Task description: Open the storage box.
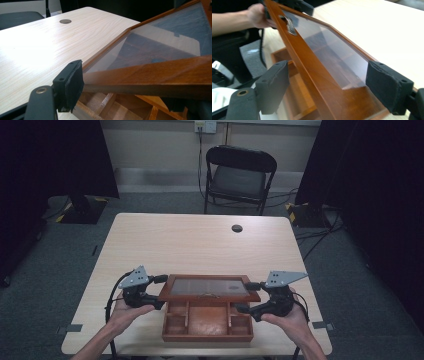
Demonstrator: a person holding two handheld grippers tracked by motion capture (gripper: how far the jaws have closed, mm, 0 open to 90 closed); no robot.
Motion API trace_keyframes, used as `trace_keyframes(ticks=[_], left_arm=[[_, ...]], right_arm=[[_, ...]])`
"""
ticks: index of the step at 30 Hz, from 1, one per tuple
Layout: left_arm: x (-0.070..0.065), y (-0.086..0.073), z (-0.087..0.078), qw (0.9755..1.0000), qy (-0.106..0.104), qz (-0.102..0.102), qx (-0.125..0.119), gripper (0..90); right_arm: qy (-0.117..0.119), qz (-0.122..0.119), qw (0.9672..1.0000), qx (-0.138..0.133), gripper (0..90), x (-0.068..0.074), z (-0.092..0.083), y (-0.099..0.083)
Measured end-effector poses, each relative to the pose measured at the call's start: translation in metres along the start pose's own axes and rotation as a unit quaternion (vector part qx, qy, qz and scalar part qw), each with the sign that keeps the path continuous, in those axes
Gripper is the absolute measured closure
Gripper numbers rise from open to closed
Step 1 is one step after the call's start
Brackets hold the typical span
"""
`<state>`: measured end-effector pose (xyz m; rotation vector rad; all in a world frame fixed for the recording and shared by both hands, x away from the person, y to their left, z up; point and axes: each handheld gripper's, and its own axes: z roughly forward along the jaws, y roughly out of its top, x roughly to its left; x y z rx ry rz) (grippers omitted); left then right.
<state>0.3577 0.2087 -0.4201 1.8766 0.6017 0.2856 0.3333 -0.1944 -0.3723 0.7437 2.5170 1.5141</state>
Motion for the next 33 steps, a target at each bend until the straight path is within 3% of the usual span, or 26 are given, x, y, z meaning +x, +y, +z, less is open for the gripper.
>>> trace_keyframes(ticks=[4,12,16,22,33], left_arm=[[0.002,0.007,0.001,1.0,-0.003,-0.001,-0.005,26.6],[0.006,0.014,0.002,1.0,0.003,-0.005,-0.007,25.5],[0.009,0.018,0.003,0.9999,0.005,-0.009,-0.011,25.8],[0.012,0.023,0.006,0.9998,-0.003,-0.017,-0.013,34.8],[0.018,0.033,0.01,0.9995,0.0,-0.024,-0.018,45.7]], right_arm=[[-0.023,0.007,0.9997,0.0,19.2,-0.008,0.003,0.0],[-0.043,0.017,0.9989,-0.007,26.1,-0.025,0.006,0.002],[-0.047,0.02,0.9983,-0.028,35.0,-0.03,0.006,0.002],[-0.046,0.017,0.998,-0.041,45.0,-0.034,0.003,0.006],[-0.04,0.025,0.9975,-0.052,46.7,-0.048,0.008,0.019]])
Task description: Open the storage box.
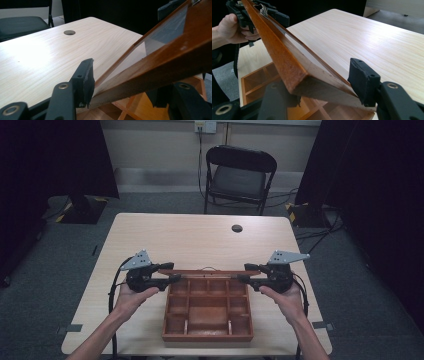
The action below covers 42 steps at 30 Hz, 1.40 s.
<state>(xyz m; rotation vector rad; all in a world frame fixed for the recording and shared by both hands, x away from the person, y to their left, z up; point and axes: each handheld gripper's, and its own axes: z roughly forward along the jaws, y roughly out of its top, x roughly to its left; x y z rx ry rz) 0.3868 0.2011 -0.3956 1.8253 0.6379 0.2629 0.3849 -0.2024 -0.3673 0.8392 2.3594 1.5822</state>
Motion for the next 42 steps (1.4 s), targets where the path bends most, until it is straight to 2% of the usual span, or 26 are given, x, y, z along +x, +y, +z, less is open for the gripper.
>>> trace_keyframes(ticks=[7,15,20,22,29,34,35,36,39,42], left_arm=[[0.005,0.006,0.002,1.0,-0.001,0.002,0.005,49.4],[0.012,0.011,0.005,0.9998,0.008,0.013,0.01,52.2],[0.019,0.012,0.007,0.9999,0.003,0.007,0.009,53.7],[0.02,0.01,0.008,1.0,0.002,-0.004,0.007,54.1],[0.026,0.009,0.011,0.9999,0.008,-0.006,0.007,54.5],[0.03,0.009,0.013,0.9999,0.013,-0.007,0.001,55.1],[0.03,0.008,0.014,0.9997,0.013,-0.02,-0.004,54.8],[0.03,0.008,0.014,0.9997,0.014,-0.021,-0.006,54.1],[0.03,0.007,0.016,0.9997,0.021,-0.013,-0.001,53.9],[0.033,0.003,0.021,0.9993,0.029,-0.012,0.018,52.3]], right_arm=[[0.002,0.011,0.9999,-0.006,44.4,-0.007,0.007,0.004],[-0.007,0.024,0.9996,-0.01,42.6,-0.017,0.01,0.003],[-0.013,0.033,0.9994,-0.004,43.2,-0.025,0.014,0.001],[-0.018,0.032,0.9993,0.002,43.4,-0.026,0.019,0.0],[-0.022,0.037,0.999,0.01,45.6,-0.033,0.029,-0.002],[-0.026,0.04,0.9989,0.004,48.9,-0.039,0.032,-0.004],[-0.027,0.039,0.9989,0.003,49.1,-0.039,0.032,-0.004],[-0.027,0.039,0.9989,0.002,49.2,-0.04,0.033,-0.004],[-0.023,0.039,0.999,0.002,49.5,-0.042,0.034,-0.005],[-0.03,0.043,0.9986,0.001,49.6,-0.044,0.035,-0.005]])
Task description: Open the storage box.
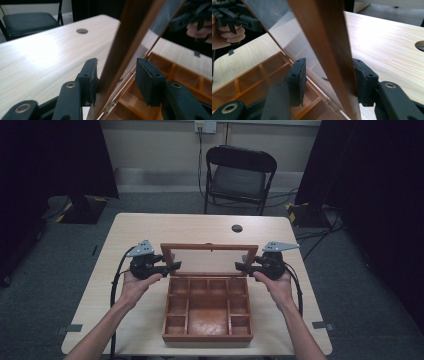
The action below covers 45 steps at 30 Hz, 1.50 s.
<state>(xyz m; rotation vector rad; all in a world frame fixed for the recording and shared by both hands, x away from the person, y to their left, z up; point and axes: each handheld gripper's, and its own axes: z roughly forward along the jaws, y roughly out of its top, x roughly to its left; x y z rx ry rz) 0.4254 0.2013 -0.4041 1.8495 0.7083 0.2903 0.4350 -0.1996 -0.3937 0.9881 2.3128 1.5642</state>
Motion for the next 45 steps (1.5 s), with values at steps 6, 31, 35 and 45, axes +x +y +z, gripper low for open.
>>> trace_keyframes(ticks=[6,31,35,45], left_arm=[[0.008,-0.006,0.005,0.9999,0.0,-0.002,0.011,56.1],[0.023,-0.018,0.016,0.9993,0.015,-0.021,0.026,62.8],[0.025,-0.021,0.019,0.9989,0.018,-0.024,0.037,62.4],[0.031,-0.032,0.026,0.9973,0.02,-0.048,0.051,55.1]], right_arm=[[-0.003,0.003,1.0,0.003,49.3,-0.004,0.004,-0.001],[-0.019,0.028,0.9991,0.026,51.3,-0.023,0.021,-0.025],[-0.02,0.032,0.999,0.026,53.2,-0.026,0.024,-0.026],[-0.028,0.039,0.9986,0.022,51.1,-0.034,0.033,-0.029]])
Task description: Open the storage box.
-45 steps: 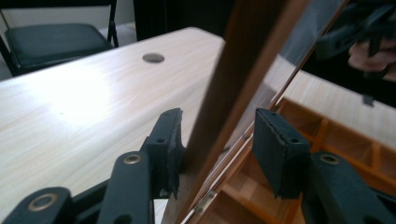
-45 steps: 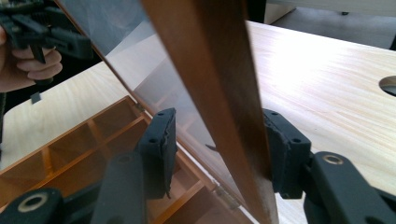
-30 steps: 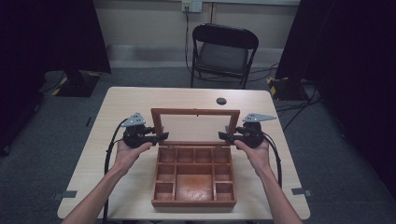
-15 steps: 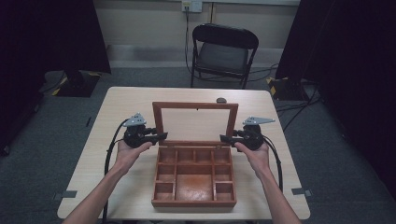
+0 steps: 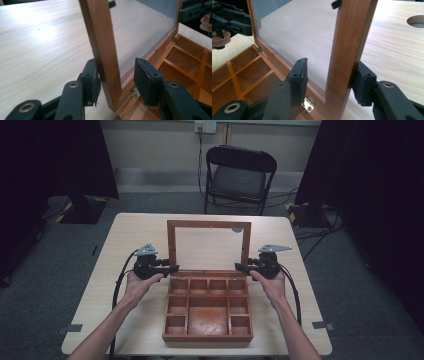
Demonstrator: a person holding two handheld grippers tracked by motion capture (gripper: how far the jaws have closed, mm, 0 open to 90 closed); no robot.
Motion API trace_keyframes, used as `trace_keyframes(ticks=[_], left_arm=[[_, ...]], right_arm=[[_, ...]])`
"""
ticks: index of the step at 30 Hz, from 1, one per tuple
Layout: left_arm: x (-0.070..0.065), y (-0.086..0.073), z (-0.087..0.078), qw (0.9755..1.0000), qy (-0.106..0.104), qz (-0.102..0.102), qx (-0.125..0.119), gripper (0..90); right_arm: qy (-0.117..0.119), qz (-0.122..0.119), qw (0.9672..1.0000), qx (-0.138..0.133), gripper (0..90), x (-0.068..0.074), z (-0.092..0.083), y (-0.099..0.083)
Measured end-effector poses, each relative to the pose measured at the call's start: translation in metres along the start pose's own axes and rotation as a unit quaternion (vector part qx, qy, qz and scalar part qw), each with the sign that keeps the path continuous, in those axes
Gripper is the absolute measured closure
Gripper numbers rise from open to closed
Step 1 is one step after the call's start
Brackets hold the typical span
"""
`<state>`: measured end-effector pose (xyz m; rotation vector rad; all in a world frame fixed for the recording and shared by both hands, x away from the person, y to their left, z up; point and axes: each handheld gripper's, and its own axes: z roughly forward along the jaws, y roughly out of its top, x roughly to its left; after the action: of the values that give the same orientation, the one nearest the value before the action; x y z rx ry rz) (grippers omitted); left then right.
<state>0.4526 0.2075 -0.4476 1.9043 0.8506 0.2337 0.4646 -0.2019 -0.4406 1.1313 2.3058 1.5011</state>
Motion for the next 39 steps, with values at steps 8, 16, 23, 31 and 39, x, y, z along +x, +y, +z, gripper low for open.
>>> trace_keyframes(ticks=[8,16,23,31,39], left_arm=[[0.007,-0.003,0.008,0.9999,0.001,-0.013,0.01,55.3],[0.014,-0.007,0.014,0.9991,-0.011,-0.036,0.02,52.1],[0.019,-0.011,0.017,0.9981,-0.015,-0.056,0.02,49.1],[0.023,-0.014,0.021,0.9967,-0.022,-0.071,0.031,43.9],[0.024,-0.014,0.022,0.9963,-0.02,-0.076,0.034,42.1]], right_arm=[[-0.009,0.009,0.9999,0.008,48.4,-0.005,0.01,-0.002],[-0.007,0.028,0.9994,0.021,40.9,-0.01,0.02,-0.006],[-0.01,0.04,0.9988,0.028,34.1,-0.013,0.027,-0.009],[-0.005,0.061,0.9975,0.037,28.5,-0.019,0.034,-0.013],[-0.007,0.061,0.9974,0.038,26.5,-0.019,0.036,-0.014]])
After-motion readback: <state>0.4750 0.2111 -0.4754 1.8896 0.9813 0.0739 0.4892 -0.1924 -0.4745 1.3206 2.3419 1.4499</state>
